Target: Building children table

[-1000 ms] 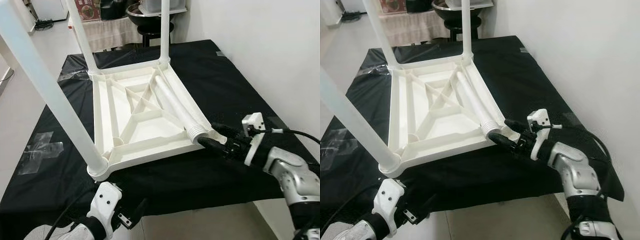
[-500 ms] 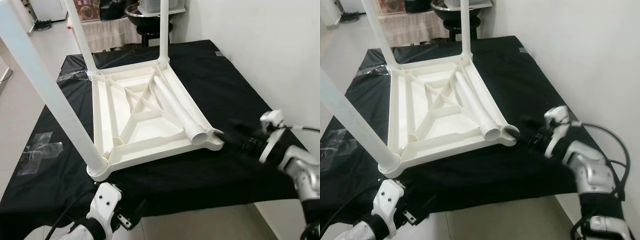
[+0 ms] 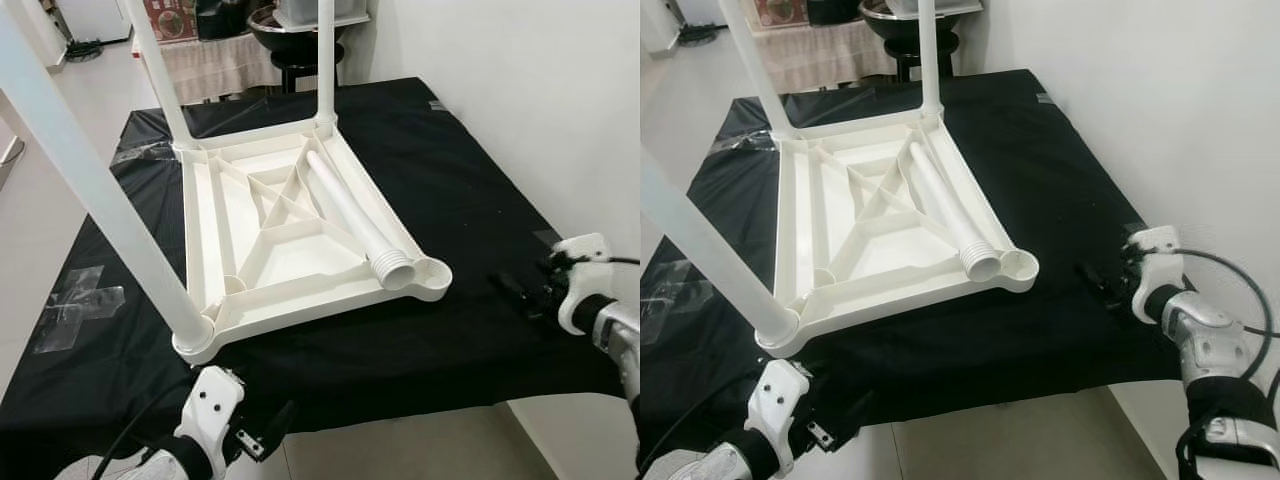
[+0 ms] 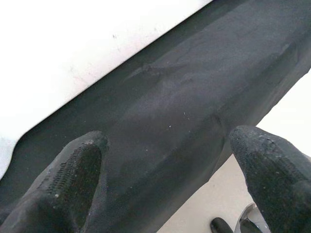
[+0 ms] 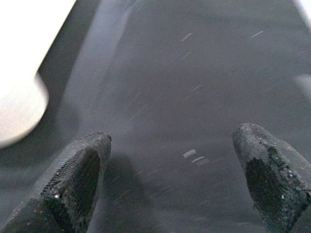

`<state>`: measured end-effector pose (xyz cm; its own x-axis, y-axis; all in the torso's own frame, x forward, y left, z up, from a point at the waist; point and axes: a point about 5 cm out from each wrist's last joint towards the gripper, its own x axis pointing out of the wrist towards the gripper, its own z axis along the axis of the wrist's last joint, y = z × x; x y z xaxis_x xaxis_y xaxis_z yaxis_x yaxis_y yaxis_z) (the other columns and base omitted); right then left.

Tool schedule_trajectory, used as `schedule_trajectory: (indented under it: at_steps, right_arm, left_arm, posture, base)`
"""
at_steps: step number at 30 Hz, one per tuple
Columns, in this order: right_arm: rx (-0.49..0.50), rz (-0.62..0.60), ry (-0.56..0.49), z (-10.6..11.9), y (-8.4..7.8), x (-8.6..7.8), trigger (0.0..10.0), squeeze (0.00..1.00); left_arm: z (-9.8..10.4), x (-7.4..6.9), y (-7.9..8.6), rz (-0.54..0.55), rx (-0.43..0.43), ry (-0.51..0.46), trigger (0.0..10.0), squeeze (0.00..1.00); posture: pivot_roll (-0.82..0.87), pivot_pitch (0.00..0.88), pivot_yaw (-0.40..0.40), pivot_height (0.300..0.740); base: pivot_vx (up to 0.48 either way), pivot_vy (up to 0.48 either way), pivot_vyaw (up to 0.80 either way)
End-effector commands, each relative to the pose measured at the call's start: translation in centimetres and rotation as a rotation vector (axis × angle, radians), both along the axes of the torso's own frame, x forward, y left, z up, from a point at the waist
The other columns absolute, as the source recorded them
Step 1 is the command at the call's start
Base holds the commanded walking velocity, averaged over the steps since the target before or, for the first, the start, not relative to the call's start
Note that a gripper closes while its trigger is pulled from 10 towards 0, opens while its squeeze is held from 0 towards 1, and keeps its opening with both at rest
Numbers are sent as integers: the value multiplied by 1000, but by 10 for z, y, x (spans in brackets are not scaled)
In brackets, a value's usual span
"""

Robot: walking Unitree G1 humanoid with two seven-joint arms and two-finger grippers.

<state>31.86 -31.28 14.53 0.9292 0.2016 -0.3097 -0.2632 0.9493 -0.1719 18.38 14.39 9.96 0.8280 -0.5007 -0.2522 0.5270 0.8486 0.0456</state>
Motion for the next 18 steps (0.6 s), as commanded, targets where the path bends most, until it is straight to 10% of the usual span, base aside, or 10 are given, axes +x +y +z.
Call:
schedule_trajectory:
  at_steps: [1,9,18]
  right_arm:
    - [-28,54,15,-10,16,1,10000,0]
    - [108,177,-92,-15,86,20,10000,0]
    - [134,255,-126,-10,104,22,10000,0]
  left_arm:
    - [-4,-1,3,-5,23,16,10000,0]
    - [-3,1,1,-7,24,7,10000,0]
    - [-3,1,0,-3,21,6,10000,0]
  posture:
    - [34,143,9,740]
    - [33,138,4,740]
    - [31,139,1,740]
  base:
    - [0,0,0]
    - [0,0,0]
    - [0,0,0]
